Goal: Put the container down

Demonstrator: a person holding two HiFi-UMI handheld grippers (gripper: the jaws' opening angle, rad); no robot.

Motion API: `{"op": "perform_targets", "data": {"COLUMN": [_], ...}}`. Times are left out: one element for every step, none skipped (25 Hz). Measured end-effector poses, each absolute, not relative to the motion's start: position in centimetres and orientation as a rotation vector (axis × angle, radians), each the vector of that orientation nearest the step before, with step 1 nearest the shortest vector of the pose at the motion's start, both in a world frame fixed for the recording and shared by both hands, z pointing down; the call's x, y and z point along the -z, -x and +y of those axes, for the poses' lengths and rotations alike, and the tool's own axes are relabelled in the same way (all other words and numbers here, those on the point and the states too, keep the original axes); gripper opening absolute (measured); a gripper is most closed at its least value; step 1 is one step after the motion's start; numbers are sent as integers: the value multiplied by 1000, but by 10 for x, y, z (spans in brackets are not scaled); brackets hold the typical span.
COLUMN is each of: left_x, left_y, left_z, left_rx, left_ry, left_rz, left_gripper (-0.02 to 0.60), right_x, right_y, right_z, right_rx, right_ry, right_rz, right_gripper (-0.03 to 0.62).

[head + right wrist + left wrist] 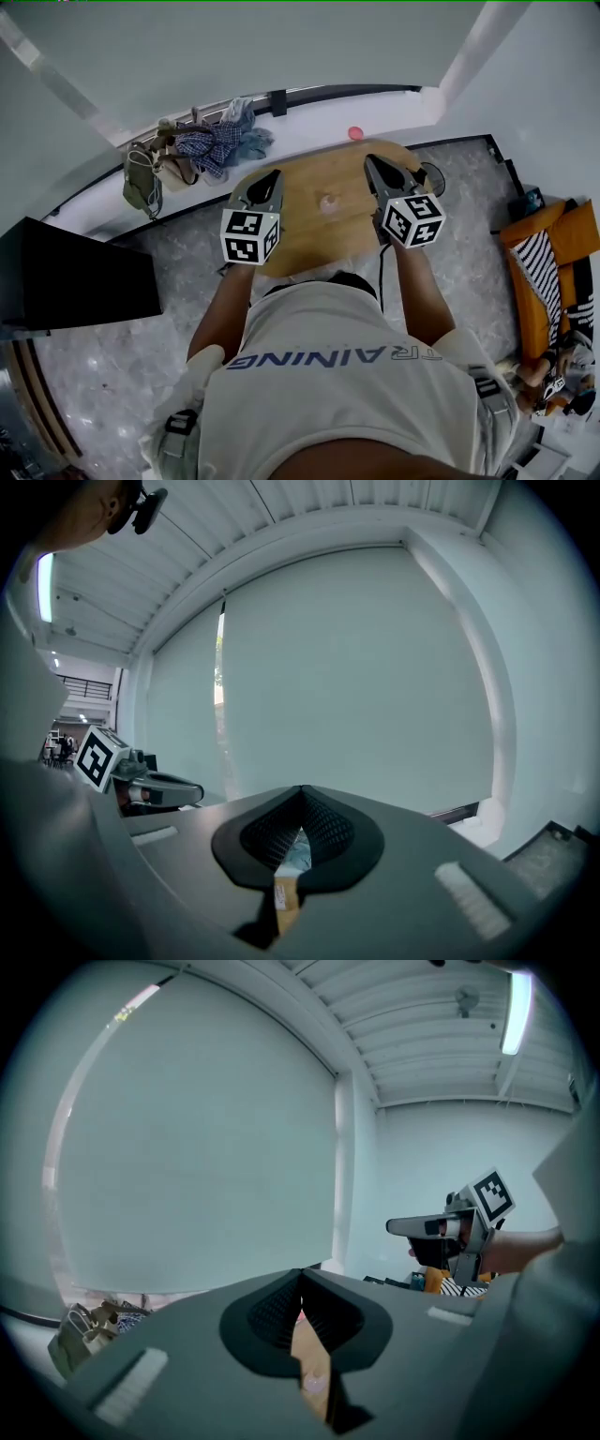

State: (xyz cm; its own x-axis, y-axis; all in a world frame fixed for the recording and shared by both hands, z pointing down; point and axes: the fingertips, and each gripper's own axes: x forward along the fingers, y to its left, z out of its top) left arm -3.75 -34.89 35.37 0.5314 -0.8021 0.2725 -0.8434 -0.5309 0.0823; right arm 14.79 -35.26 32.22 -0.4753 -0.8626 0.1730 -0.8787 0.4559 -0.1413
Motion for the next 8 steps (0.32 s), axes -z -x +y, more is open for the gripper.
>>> {"op": "perform_targets", "data": {"left_x": [-353, -352, -352, -353, -355, -358, -361, -364], "left_y": [34, 30, 25, 20, 15, 11, 6, 2], "left_z": [-352, -357, -362, -369, -376, -383, -390, -397], "left_rx": [-297, -293, -288, -287, -294, -307, -323, -341], "left_ry": [-2563, -2563, -2565, -2564, -2561, -2553, -2543, -2532], "left_rz": [-1401, -1405, -1409, -1411, -1413, -1415, -1418, -1420], "left_gripper": [3, 3, 3, 3, 3, 3, 3, 3], "right_x": [-322, -322, -321, -321, -323, -327, -331, -335], "right_y": [-152, -156, -161, -166, -170, -174, -178, -182], "right_z": [-357, -361, -366, -372, -379, -387, -395, -404], "right_rx": [-329, -329, -329, -332, -342, -358, -377, -396], "right_ry": [-1565, -1563, -1561, -1558, -1554, -1546, -1537, -1527], "right_rz": [-2615, -2616, -2617, -2620, -2626, -2633, -2640, -2647], "right_gripper": [15, 15, 15, 15, 15, 15, 15, 15]}}
